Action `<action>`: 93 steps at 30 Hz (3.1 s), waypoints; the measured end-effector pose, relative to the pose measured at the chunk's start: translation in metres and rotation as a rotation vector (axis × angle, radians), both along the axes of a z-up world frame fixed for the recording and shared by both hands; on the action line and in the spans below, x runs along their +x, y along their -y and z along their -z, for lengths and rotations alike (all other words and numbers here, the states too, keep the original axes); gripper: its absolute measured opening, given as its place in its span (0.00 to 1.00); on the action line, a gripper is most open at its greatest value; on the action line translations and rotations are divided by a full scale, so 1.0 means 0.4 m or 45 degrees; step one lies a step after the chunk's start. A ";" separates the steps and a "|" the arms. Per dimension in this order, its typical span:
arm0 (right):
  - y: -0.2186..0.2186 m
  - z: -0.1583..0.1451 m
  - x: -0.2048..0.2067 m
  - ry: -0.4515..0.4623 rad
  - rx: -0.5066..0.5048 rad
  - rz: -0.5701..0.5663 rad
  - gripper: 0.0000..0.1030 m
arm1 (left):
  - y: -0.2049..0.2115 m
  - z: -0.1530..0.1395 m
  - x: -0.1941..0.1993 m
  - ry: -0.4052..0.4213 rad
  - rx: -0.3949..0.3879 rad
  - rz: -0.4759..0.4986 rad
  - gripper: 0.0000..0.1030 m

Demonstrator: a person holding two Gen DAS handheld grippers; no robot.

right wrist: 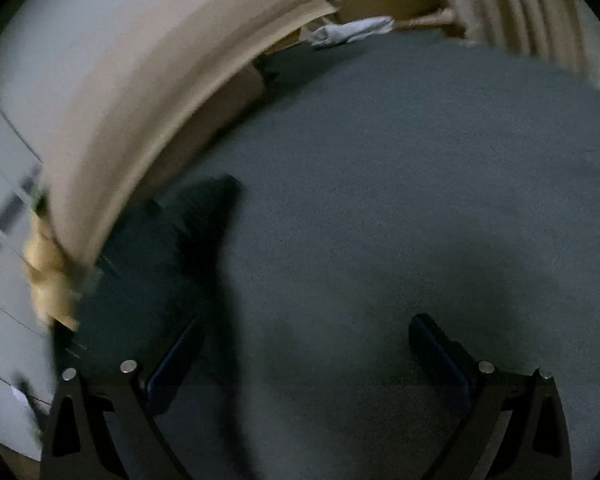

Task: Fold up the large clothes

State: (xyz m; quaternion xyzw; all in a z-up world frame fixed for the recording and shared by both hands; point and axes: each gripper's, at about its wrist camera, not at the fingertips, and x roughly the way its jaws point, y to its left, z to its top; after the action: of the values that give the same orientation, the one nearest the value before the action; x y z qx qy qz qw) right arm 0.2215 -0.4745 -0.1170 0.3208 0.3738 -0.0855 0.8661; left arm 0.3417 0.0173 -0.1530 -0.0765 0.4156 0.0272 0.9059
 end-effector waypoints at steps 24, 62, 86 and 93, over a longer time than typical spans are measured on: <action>-0.055 -0.004 0.336 -0.060 0.014 -0.106 0.84 | -0.020 0.015 -0.014 0.032 -0.105 -0.002 0.10; -0.378 0.002 0.220 -0.138 -0.455 -0.339 0.84 | -0.016 0.015 -0.008 0.030 -0.087 0.005 0.11; -0.099 0.098 -0.036 -0.199 -0.476 0.219 1.00 | -0.921 -0.046 -0.023 0.050 -0.939 -0.626 0.78; -0.096 0.114 -0.017 -0.216 -0.482 0.211 1.00 | -0.990 0.013 0.048 0.088 -1.076 -0.660 0.78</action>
State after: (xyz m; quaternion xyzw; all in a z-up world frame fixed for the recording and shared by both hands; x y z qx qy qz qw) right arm 0.2147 -0.4362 -0.1626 0.1739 0.3948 -0.2515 0.8664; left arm 0.3608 0.4134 -0.1583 -0.5389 0.3272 0.0782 0.7722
